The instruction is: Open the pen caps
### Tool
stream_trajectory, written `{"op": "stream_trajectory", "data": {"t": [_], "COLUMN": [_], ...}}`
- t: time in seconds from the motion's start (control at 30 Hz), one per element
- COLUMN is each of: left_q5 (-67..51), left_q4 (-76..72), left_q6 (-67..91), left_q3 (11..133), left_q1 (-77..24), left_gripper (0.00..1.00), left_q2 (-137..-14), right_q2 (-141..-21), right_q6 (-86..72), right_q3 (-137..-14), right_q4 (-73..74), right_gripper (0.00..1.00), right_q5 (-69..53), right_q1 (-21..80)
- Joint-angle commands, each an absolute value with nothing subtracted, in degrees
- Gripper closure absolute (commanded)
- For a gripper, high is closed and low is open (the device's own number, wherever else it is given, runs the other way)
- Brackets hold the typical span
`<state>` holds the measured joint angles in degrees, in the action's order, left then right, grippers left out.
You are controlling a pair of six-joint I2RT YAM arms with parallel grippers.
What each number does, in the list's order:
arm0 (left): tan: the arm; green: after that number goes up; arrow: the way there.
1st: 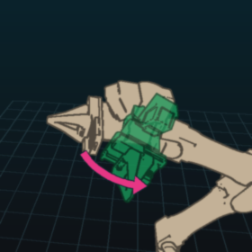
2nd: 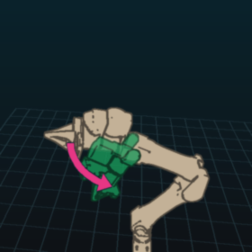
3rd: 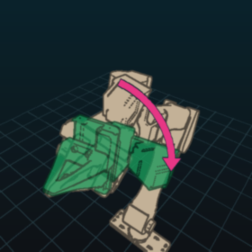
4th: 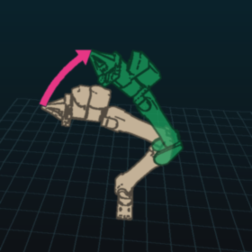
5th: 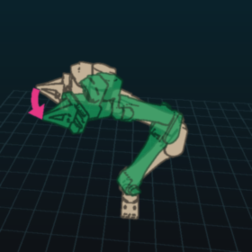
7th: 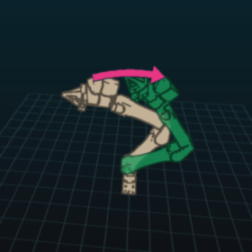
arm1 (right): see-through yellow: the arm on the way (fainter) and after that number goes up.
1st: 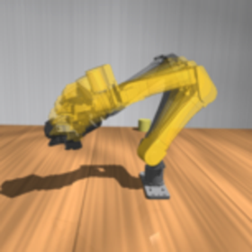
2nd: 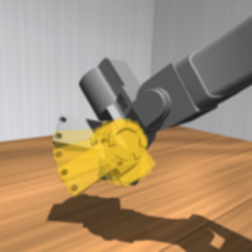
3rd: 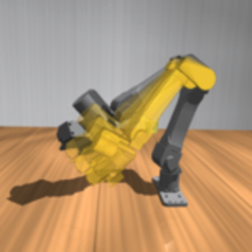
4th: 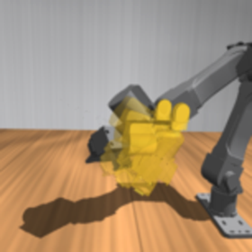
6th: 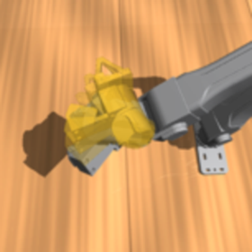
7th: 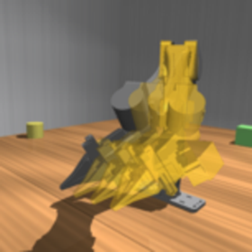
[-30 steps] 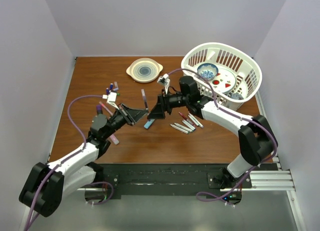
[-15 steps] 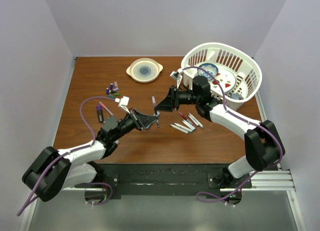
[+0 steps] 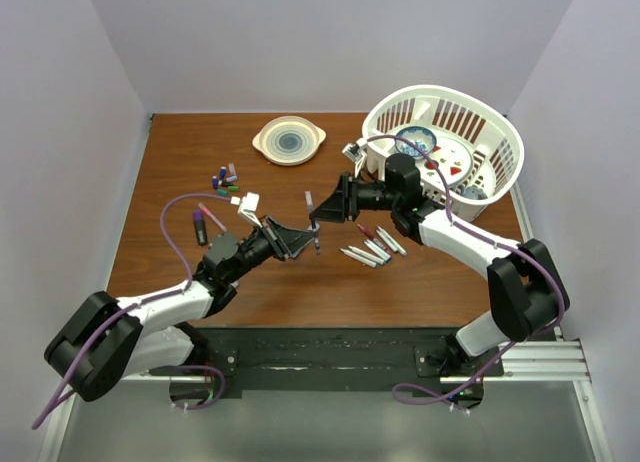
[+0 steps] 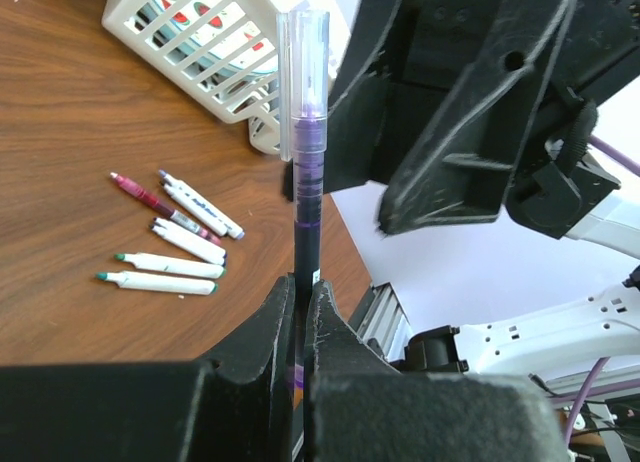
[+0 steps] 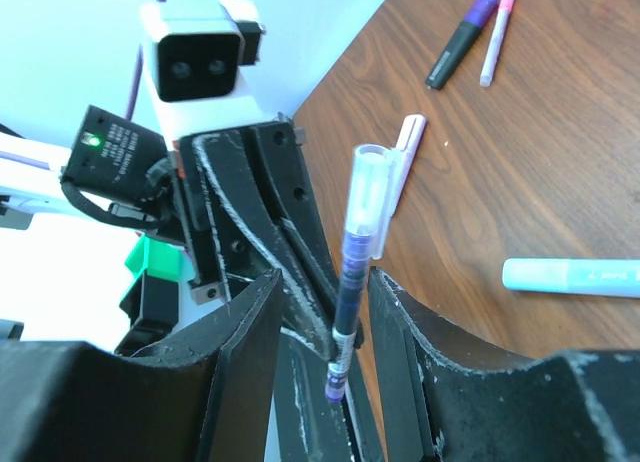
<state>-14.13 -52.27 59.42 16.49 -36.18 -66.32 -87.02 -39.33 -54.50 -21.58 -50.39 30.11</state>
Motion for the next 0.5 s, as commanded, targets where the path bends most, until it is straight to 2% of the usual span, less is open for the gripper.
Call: {"op": "stream_trajectory", "data": {"t": [0.0, 0.07, 0.17, 0.2, 0.23, 0.27, 0.37, 0.4, 0.47], "left_q5": [-13.5, -13.4, -13.6, -13.8, -14.1, -15.1, -17.2, -17.3, -15.4], "left_q4": [-56.7, -56.7, -56.3, -56.3, -56.3, -56.1, -56.2, -56.2, -52.4], "left_q6": [58.4, 58.1, 57.9, 57.9, 57.8, 57.8, 56.6, 55.8, 53.4], "left_q3": [19.4, 19.7, 20.0, 20.0, 20.2, 20.3, 20.7, 20.5, 20.5], "left_q1": [-36.9, -37.1, -37.2, -37.2, -37.2, -37.2, -37.2, -37.2, -37.1], "left_gripper": [1.00, 1.00, 1.00, 1.00, 1.00, 1.00, 0.70, 0.48, 0.31], "left_q2": [-65.6, -65.6, -65.7, -66.0, -66.1, -66.4, -66.8, -65.8, -63.6], "right_q2": [-88.2, -88.7, -89.4, -89.5, -89.6, -89.6, -88.9, -88.5, -88.0], "right_q6": [-39.3, -39.2, -39.1, -39.0, -39.0, -39.0, -37.3, -36.3, -31.2], "right_q3": [-54.2, -54.2, -54.5, -54.6, -54.7, -54.8, -55.0, -55.1, -55.8], "right_q4": [-22.0, -21.6, -21.6, -21.6, -21.9, -21.9, -21.5, -20.3, -18.7], "right_gripper": [0.56, 0.57, 0.69, 0.76, 0.99, 1.00, 1.00, 1.00, 1.00], "right_q5": [-49.2, -49.0, -49.6, -49.8, -50.3, -51.0, -51.9, -52.0, -53.1], "right_q1": [31.5, 32.1, 32.9, 33.0, 33.1, 33.1, 33.2, 33.0, 32.9]}}
